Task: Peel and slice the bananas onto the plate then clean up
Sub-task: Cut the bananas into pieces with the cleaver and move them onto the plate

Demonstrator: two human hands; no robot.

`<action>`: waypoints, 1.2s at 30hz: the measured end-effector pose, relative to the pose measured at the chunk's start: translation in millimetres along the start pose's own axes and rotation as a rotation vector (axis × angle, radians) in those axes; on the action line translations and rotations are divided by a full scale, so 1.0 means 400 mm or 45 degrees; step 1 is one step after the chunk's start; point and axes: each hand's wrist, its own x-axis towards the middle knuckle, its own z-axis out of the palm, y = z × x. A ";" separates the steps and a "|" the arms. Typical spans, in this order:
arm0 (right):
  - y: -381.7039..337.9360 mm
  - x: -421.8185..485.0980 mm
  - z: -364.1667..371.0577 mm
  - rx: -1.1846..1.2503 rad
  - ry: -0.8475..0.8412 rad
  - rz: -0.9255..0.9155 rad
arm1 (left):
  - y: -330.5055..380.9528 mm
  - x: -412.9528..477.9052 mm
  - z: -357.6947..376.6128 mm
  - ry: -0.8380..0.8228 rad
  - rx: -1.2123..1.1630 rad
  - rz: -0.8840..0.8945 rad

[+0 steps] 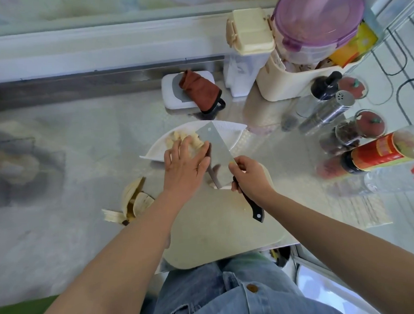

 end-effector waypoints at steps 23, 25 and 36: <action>0.022 0.023 -0.055 -0.276 0.094 -0.226 | 0.022 -0.006 0.006 0.029 -0.108 0.017; 0.014 0.019 -0.044 -0.286 0.077 -0.239 | 0.013 -0.012 0.009 -0.024 -0.085 0.031; 0.049 0.000 -0.128 0.003 0.164 -0.245 | 0.052 -0.053 -0.005 0.283 -0.146 0.139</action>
